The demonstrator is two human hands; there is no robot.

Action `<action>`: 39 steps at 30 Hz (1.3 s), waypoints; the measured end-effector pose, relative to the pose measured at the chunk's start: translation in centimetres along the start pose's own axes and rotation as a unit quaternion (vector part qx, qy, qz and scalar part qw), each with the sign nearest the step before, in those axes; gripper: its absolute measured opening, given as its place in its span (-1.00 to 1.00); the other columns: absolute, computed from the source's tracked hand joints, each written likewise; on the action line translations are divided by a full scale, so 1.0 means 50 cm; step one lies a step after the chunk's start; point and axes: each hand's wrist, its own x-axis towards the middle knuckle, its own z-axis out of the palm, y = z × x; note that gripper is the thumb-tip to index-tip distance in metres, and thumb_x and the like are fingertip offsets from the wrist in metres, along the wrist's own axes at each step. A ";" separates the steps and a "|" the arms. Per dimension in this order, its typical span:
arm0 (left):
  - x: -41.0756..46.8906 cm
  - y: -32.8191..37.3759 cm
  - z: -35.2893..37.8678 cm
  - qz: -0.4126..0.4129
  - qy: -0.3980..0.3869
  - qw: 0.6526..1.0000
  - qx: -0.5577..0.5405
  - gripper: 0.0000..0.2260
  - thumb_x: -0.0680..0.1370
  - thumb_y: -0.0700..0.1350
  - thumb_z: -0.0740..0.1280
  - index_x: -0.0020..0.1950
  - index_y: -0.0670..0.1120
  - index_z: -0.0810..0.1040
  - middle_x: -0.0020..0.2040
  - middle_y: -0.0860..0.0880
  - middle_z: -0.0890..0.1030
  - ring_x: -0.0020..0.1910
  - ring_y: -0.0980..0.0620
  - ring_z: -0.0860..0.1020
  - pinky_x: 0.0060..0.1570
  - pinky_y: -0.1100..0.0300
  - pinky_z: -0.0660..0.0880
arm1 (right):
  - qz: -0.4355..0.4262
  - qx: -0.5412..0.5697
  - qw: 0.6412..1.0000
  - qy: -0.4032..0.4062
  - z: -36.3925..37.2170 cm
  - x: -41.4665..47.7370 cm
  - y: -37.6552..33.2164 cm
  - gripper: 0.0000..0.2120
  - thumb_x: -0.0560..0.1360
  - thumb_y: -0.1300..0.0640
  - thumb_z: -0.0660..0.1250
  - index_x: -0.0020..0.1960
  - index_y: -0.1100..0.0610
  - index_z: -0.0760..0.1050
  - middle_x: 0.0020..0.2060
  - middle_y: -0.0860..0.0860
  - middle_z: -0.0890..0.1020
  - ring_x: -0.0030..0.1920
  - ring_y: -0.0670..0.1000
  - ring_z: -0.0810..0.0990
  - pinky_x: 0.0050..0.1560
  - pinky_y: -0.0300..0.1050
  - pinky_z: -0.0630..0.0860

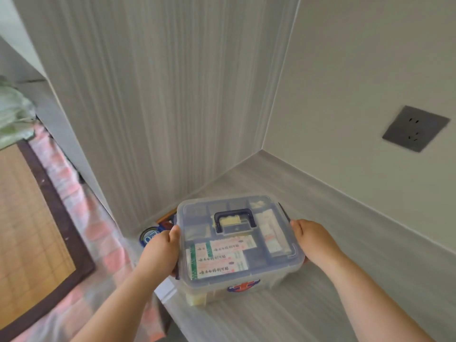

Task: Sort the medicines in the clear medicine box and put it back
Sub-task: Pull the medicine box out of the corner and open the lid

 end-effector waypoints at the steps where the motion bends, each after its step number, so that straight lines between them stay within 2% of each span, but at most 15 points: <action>1: 0.003 0.004 -0.003 -0.002 -0.011 1.000 0.017 -0.56 0.61 -0.08 -0.03 -0.42 -0.12 0.40 -0.58 -0.10 0.51 -0.65 0.00 0.49 -0.49 0.29 0.45 | -0.006 -0.023 1.000 0.003 -0.001 0.000 -0.002 -0.58 0.59 0.12 -0.06 -0.13 0.29 0.51 -0.12 0.28 0.63 -0.17 0.20 0.60 -0.23 -0.04 0.52; 4: 0.003 0.009 -0.010 -0.008 -0.018 0.999 0.032 -0.60 0.60 -0.16 -0.01 -0.43 -0.12 0.32 -0.70 -0.05 0.46 -0.79 0.11 0.41 -0.75 0.37 0.36 | -0.010 -0.048 0.999 -0.002 -0.005 0.003 -0.001 -0.61 0.58 0.15 -0.05 -0.23 0.24 0.47 -0.19 0.24 0.62 -0.21 0.18 0.58 -0.27 -0.12 0.46; 6: 0.004 0.004 -0.014 -0.016 0.003 1.000 -0.005 -0.64 0.60 -0.18 0.05 -0.42 -0.10 0.30 -0.58 -0.10 0.45 -0.74 0.06 0.44 -0.69 0.30 0.41 | 0.008 -0.003 1.000 -0.012 -0.004 0.007 0.008 -0.60 0.57 0.17 -0.02 -0.41 0.15 0.34 -0.41 0.12 0.54 -0.42 0.11 0.51 -0.49 -0.26 0.42; 8: 0.007 -0.007 -0.019 -0.068 0.001 0.991 -0.114 -0.67 0.59 -0.21 0.08 -0.37 -0.18 0.40 -0.57 -0.11 0.44 -0.68 -0.03 0.45 -0.52 0.13 0.52 | 0.042 0.075 0.996 -0.002 0.005 0.009 0.022 -0.58 0.57 0.24 0.00 -0.45 0.16 0.31 -0.49 0.11 0.46 -0.52 0.01 0.42 -0.67 -0.41 0.29; 11: -0.003 -0.037 -0.020 -0.131 -0.023 0.955 -0.267 -0.69 0.60 -0.23 0.08 -0.31 -0.19 0.45 -0.67 -0.05 0.48 -0.75 0.06 0.44 -0.69 0.27 0.46 | 0.131 0.233 0.963 -0.030 0.025 -0.004 0.032 -0.71 0.53 0.35 0.03 -0.31 0.25 0.40 -0.43 0.15 0.49 -0.50 0.01 0.40 -0.75 -0.44 0.25; 13: -0.007 -0.052 -0.014 -0.131 -0.022 0.951 -0.281 -0.75 0.60 -0.20 0.07 -0.15 -0.20 0.49 -0.52 -0.04 0.59 -0.59 0.01 0.53 -0.58 0.21 0.51 | 0.158 0.278 0.945 -0.062 0.039 -0.008 0.036 -0.78 0.51 0.36 0.07 -0.21 0.29 0.45 -0.35 0.17 0.55 -0.43 0.03 0.46 -0.68 -0.42 0.35; 15: -0.002 -0.056 -0.009 -0.086 0.032 0.965 -0.245 -0.81 0.60 -0.17 0.10 0.13 -0.15 0.44 -0.11 -0.11 0.59 -0.25 -0.08 0.55 -0.25 0.08 0.49 | 0.147 0.279 0.949 -0.022 0.043 0.001 0.040 -0.80 0.52 0.32 0.12 -0.01 0.35 0.49 -0.11 0.22 0.61 -0.19 0.09 0.55 -0.32 -0.26 0.51; 16: 0.000 -0.054 -0.009 -0.045 0.054 0.974 -0.214 -0.79 0.59 -0.15 0.12 0.21 -0.09 0.41 0.03 -0.10 0.54 -0.08 -0.09 0.53 -0.08 0.04 0.44 | 0.132 0.273 0.953 0.026 0.038 0.007 0.043 -0.78 0.52 0.29 0.14 0.09 0.35 0.47 0.00 0.22 0.60 -0.06 0.11 0.54 -0.11 -0.17 0.48; 18: -0.010 -0.035 -0.011 0.057 0.068 0.981 -0.173 -0.77 0.57 -0.12 0.17 0.21 0.08 0.38 0.09 0.01 0.49 0.08 0.02 0.46 0.13 0.10 0.32 | 0.080 0.249 0.956 0.137 0.019 0.009 0.031 -0.77 0.51 0.27 0.20 0.14 0.30 0.47 0.10 0.23 0.58 0.05 0.13 0.52 0.07 -0.09 0.39; 20: -0.025 -0.011 -0.008 0.141 0.050 0.980 -0.133 -0.69 0.54 -0.13 0.22 0.24 0.16 0.34 0.14 0.12 0.44 0.13 0.15 0.40 0.20 0.16 0.25 | -0.020 0.213 0.959 0.187 0.000 0.010 0.000 -0.83 0.46 0.27 0.28 0.05 0.22 0.53 0.02 0.16 0.59 -0.01 0.09 0.51 -0.01 -0.18 0.35; 22: -0.034 0.001 0.007 0.176 0.024 0.981 -0.081 -0.58 0.53 -0.14 0.25 0.36 0.06 0.25 0.27 0.16 0.30 0.28 0.20 0.24 0.32 0.20 0.13 | -0.135 0.141 0.973 0.127 -0.009 0.009 -0.046 -0.86 0.43 0.22 0.33 -0.01 0.14 0.56 -0.09 -0.01 0.55 -0.05 -0.01 0.46 -0.08 -0.29 0.27; 25: -0.043 0.005 0.025 0.176 0.021 0.981 -0.073 -0.55 0.54 -0.14 0.23 0.40 0.01 0.19 0.40 0.15 0.12 0.34 0.27 0.06 0.30 0.31 0.00 | -0.244 -0.021 0.970 -0.001 0.004 0.017 -0.106 -0.80 0.45 0.11 0.30 0.06 0.09 0.54 -0.02 -0.05 0.56 0.07 -0.04 0.42 0.02 -0.19 0.34; 28: -0.042 0.002 0.027 0.178 0.024 0.980 -0.083 -0.55 0.55 -0.13 0.19 0.41 0.02 0.16 0.42 0.18 0.07 0.33 0.30 0.03 0.31 0.30 -0.01 | -0.269 -0.095 0.957 -0.043 0.014 0.030 -0.148 -0.76 0.46 0.07 0.28 0.10 0.10 0.49 0.07 0.02 0.54 0.13 0.02 0.43 0.09 -0.11 0.37; 35: -0.040 0.001 0.025 0.184 0.010 0.977 -0.110 -0.56 0.57 -0.14 0.14 0.42 0.04 0.11 0.36 0.23 0.07 0.36 0.30 0.01 0.29 0.35 -0.06 | -0.263 -0.217 0.934 -0.109 0.007 0.063 -0.202 -0.82 0.42 0.16 0.28 0.01 0.18 0.45 0.06 0.12 0.49 0.09 0.11 0.44 -0.13 -0.10 0.31; 39: -0.038 -0.004 0.016 0.193 -0.011 0.971 -0.139 -0.61 0.57 -0.14 0.09 0.31 0.18 0.05 0.37 0.20 0.13 0.37 0.28 0.06 0.31 0.34 -0.02 | -0.306 -0.298 0.899 -0.099 0.012 0.065 -0.224 -0.81 0.41 0.21 0.27 0.00 0.24 0.43 0.05 0.17 0.51 0.04 0.18 0.48 -0.18 -0.09 0.29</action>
